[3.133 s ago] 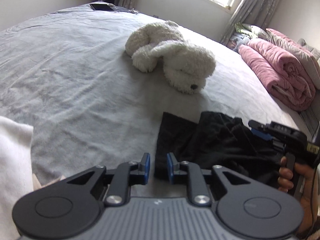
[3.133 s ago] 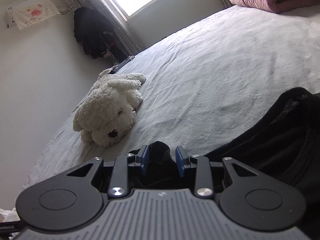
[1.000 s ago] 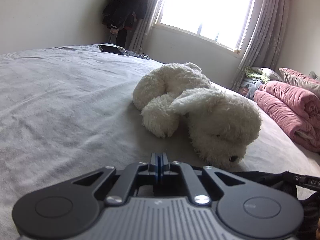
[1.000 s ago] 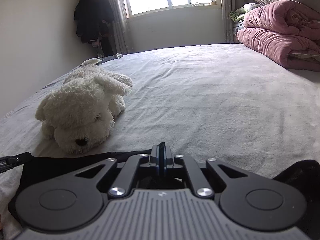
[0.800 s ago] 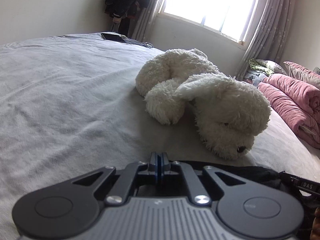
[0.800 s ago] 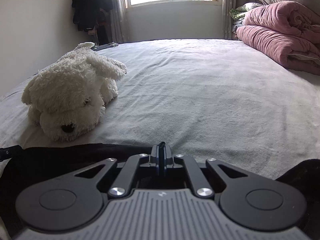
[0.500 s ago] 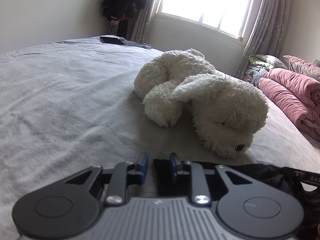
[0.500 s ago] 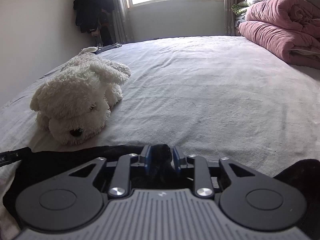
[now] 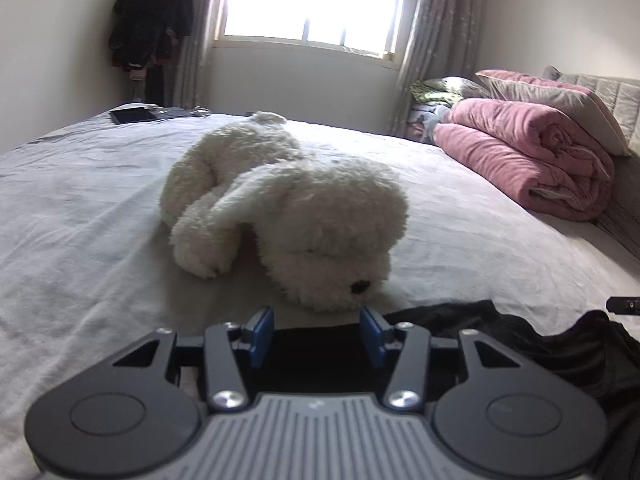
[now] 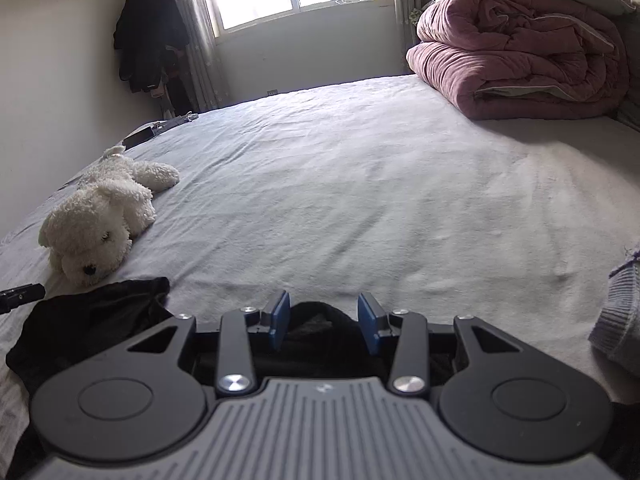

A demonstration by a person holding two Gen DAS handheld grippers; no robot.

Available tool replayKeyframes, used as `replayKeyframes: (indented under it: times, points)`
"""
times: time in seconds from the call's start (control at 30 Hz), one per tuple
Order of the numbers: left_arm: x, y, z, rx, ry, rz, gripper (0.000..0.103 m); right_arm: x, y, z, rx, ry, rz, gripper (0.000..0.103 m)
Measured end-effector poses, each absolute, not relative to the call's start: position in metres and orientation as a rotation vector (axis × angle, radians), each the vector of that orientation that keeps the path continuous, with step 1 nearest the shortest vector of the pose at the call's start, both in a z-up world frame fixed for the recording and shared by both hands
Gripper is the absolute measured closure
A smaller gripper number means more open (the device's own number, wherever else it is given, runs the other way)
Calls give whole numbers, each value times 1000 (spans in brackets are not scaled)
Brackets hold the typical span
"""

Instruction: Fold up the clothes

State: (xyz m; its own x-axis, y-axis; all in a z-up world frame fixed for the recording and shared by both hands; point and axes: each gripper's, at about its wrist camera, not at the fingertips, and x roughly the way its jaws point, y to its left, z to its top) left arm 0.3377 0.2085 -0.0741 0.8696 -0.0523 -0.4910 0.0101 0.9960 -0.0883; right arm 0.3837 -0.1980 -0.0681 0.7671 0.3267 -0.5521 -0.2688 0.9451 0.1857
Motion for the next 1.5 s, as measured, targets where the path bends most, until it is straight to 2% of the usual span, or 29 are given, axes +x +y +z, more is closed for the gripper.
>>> replayKeyframes:
  times: [0.33, 0.43, 0.6, 0.9, 0.93, 0.97, 1.0, 1.03, 1.07, 1.1, 1.37, 1.5]
  points:
    - [403, 142, -76, 134, 558, -244, 54, 391, -222, -74, 30, 557, 387, 61]
    - [418, 133, -85, 121, 598, -282, 54, 393, -227, -76, 4, 559, 375, 61]
    - [423, 120, -106, 138, 610, -292, 53, 396, -212, -91, -101, 596, 404, 61]
    - [427, 112, -108, 152, 600, -350, 54, 398, -196, -103, -172, 622, 456, 61]
    - [427, 109, -109, 157, 602, -357, 58, 398, -194, -104, -173, 624, 461, 63]
    - [427, 107, -109, 161, 604, -364, 62, 398, -193, -105, -174, 626, 468, 72]
    - [427, 105, -109, 162, 605, -377, 74, 397, -191, -105, -176, 625, 487, 78]
    - [426, 103, -110, 162, 605, -391, 86, 396, -188, -105, -180, 623, 501, 90]
    - [425, 101, -110, 169, 602, -401, 92, 395, -186, -104, -189, 616, 495, 96]
    - [424, 99, -110, 183, 592, -398, 99, 394, -183, -104, -198, 610, 490, 97]
    - [412, 103, -93, 179, 435, -283, 101, 394, -186, -96, -205, 502, 346, 99]
    - [417, 106, -93, 165, 411, -234, 101, 396, -190, -93, -199, 448, 270, 99]
